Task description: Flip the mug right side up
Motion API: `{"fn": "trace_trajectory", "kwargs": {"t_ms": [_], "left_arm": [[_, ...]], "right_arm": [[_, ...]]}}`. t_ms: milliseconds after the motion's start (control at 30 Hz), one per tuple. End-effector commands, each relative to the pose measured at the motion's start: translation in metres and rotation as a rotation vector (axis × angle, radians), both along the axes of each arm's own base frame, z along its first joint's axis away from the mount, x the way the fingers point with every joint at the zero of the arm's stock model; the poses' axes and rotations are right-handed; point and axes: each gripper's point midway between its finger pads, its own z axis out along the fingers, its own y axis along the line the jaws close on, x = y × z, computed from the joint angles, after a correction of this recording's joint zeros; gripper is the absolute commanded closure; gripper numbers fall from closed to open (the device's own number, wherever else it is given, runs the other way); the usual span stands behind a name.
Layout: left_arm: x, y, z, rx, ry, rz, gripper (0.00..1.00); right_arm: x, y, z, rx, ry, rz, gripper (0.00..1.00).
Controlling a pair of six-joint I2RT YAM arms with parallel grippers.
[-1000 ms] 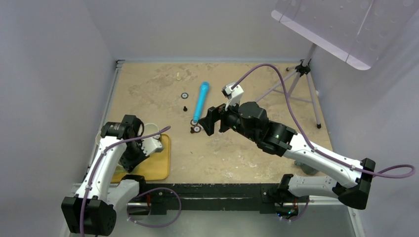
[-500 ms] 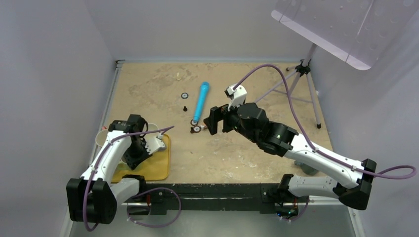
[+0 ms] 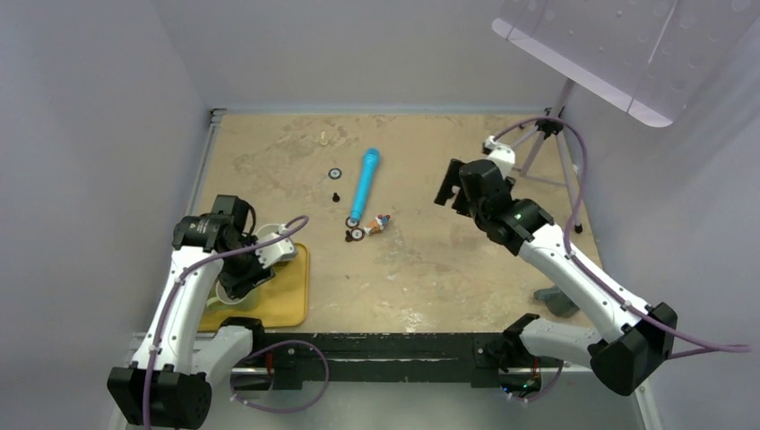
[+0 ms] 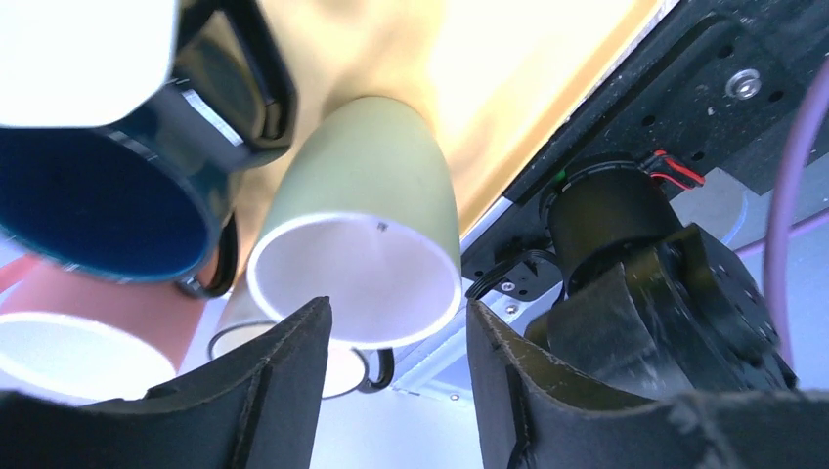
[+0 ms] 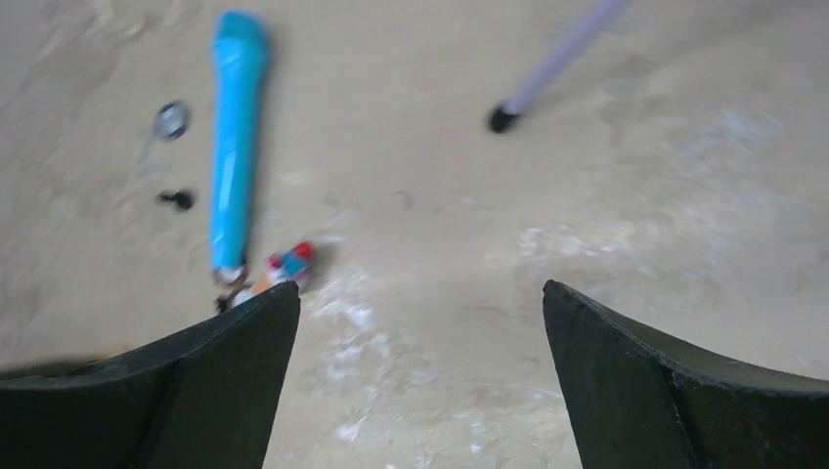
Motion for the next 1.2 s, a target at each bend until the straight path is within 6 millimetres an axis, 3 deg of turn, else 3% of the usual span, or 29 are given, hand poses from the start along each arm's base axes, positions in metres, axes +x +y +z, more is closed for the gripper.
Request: {"fn": "trace_trajectory", "kwargs": {"t_ms": [0, 133, 167, 300, 433, 533, 800, 967, 1033, 1167], "left_arm": [[-0.004, -0.014, 0.033, -0.085, -0.068, 0.012, 0.42], [-0.001, -0.019, 0.049, -0.117, -0.127, -0.001, 0.40], [-0.002, -0.020, 0.052, -0.125, -0.134, -0.006, 0.40], [-0.005, -0.023, 0.059, -0.142, -0.148, -0.031, 0.40], [-0.013, -0.030, 0.063, -0.184, -0.153, -0.066, 0.39], [-0.019, -0.032, 0.063, -0.194, -0.175, -0.097, 0.39], [-0.035, -0.032, 0.058, -0.196, -0.185, -0.158, 0.36], [-0.037, -0.034, 0.060, -0.208, -0.220, -0.180, 0.33], [-0.036, -0.038, 0.062, -0.226, -0.233, -0.191, 0.32], [-0.033, -0.042, 0.066, -0.250, -0.233, -0.190, 0.32]], "right_arm": [[-0.019, -0.103, -0.010, -0.043, 0.077, -0.549, 0.01], [-0.072, -0.202, -0.011, -0.012, 0.049, -1.074, 0.01], [-0.080, -0.218, -0.012, 0.002, 0.037, -1.145, 0.02], [-0.093, -0.266, -0.033, 0.067, 0.059, -1.296, 0.02], [-0.139, -0.306, -0.052, 0.056, 0.145, -1.549, 0.02], [-0.155, -0.308, -0.061, 0.066, 0.162, -1.604, 0.02], [-0.157, -0.312, -0.096, 0.119, 0.242, -1.614, 0.02], [-0.174, -0.317, -0.100, 0.037, 0.273, -1.672, 0.02], [-0.170, -0.318, -0.105, 0.021, 0.304, -1.641, 0.03], [-0.131, -0.313, -0.117, 0.042, 0.341, -1.398, 0.07]]}}
